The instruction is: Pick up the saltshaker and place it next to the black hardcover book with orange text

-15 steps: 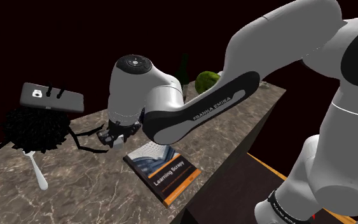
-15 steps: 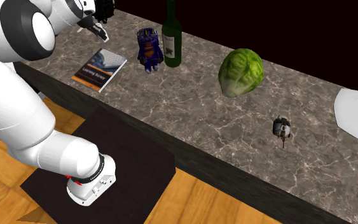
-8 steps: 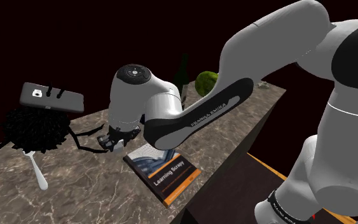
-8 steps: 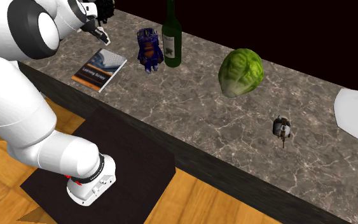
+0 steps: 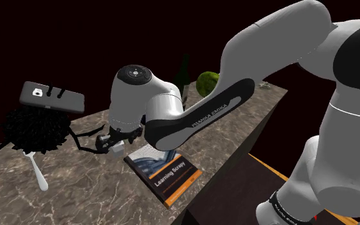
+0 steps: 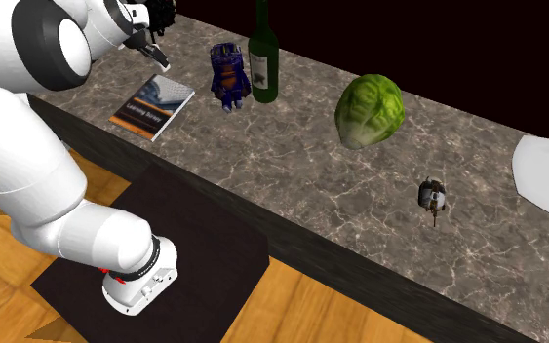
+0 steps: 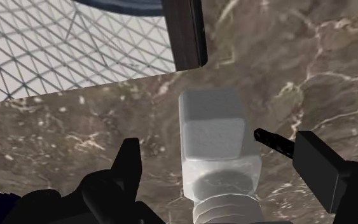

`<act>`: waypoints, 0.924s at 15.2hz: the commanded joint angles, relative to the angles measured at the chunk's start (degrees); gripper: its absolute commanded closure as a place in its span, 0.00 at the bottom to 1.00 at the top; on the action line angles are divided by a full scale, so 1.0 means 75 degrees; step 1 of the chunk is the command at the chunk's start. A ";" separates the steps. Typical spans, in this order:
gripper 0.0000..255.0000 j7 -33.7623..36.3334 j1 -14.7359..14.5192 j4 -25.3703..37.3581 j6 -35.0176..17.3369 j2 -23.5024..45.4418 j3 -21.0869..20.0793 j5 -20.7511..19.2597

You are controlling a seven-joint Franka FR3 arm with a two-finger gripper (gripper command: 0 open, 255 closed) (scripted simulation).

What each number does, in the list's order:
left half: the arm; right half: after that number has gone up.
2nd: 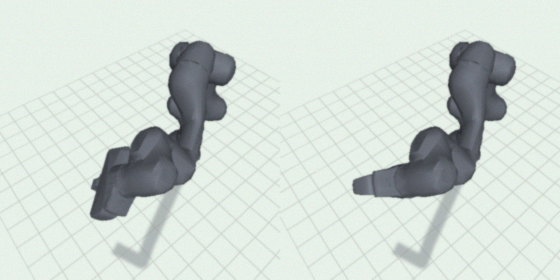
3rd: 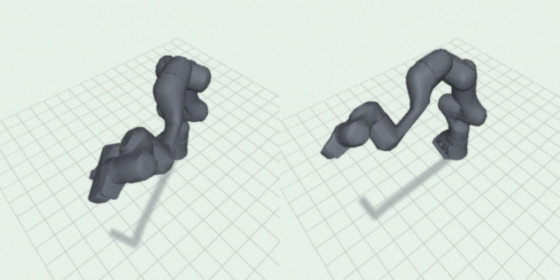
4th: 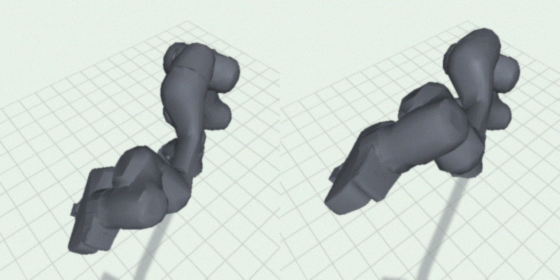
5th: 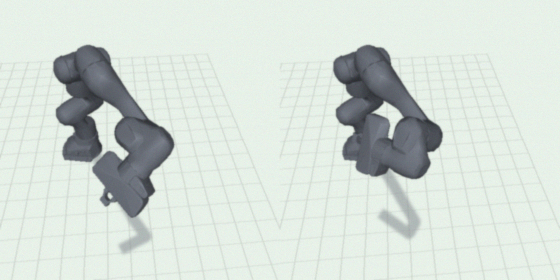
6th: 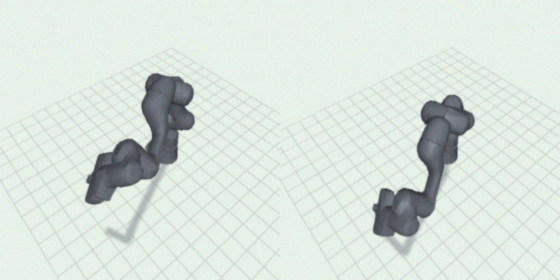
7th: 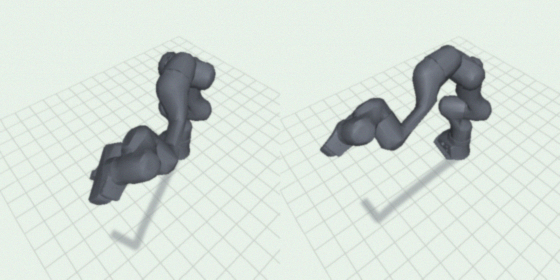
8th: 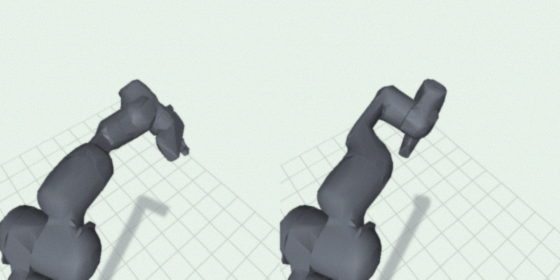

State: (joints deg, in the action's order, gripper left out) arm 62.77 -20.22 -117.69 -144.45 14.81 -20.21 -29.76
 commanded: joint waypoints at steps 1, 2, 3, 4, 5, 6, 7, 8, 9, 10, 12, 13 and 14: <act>0.00 0.0000 0.0000 0.0000 0.0000 0.0000 0.0000 0.0000; 0.00 0.0000 0.0000 0.0000 0.0000 0.0000 0.0000 0.0000; 0.00 -0.0119 0.0032 -0.0050 0.0148 -0.0225 -0.0081 0.0183; 0.00 -0.0238 0.0061 -0.0089 0.0302 -0.0447 -0.0158 0.0366; 0.00 -0.0357 0.0084 -0.0117 0.0461 -0.0664 -0.0227 0.0548; 0.00 -0.0449 0.0095 -0.0131 0.0591 -0.0832 -0.0274 0.0690; 0.00 -0.0450 0.0091 -0.0131 0.0591 -0.0832 -0.0270 0.0691; 0.00 -0.0450 0.0090 -0.0133 0.0590 -0.0833 -0.0268 0.0692; 0.00 -0.0450 0.0089 -0.0132 0.0590 -0.0833 -0.0268 0.0692; 0.00 -0.0450 0.0089 -0.0132 0.0590 -0.0833 -0.0268 0.0692; 0.00 -0.0450 0.0089 -0.0132 0.0591 -0.0833 -0.0267 0.0692; 0.00 -0.0450 0.0089 -0.0132 0.0591 -0.0833 -0.0267 0.0692; 0.00 -0.0450 0.0089 -0.0131 0.0590 -0.0832 -0.0267 0.0691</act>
